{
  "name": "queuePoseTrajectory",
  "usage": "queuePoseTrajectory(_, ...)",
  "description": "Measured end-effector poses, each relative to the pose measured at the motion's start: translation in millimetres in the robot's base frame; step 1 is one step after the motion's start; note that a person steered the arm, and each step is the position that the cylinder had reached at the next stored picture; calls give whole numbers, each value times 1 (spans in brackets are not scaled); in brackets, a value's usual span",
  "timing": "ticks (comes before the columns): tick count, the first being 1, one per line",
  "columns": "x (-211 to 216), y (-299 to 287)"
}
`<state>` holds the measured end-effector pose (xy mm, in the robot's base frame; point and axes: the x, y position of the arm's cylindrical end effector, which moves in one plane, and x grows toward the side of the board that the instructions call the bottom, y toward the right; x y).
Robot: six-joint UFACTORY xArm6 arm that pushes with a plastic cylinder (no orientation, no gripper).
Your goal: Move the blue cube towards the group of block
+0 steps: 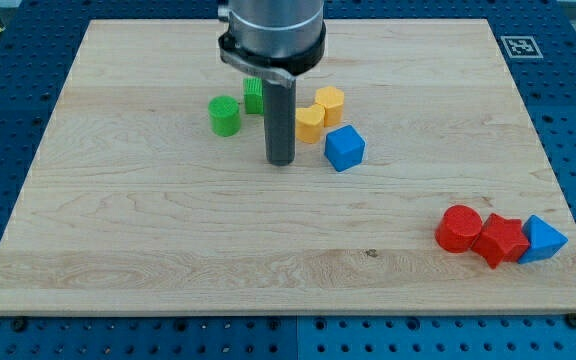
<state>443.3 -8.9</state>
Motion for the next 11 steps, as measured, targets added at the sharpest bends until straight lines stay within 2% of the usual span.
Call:
queuePoseTrajectory(3, -2, 121)
queuePoseTrajectory(7, -15, 192)
queuePoseTrajectory(11, 6, 171)
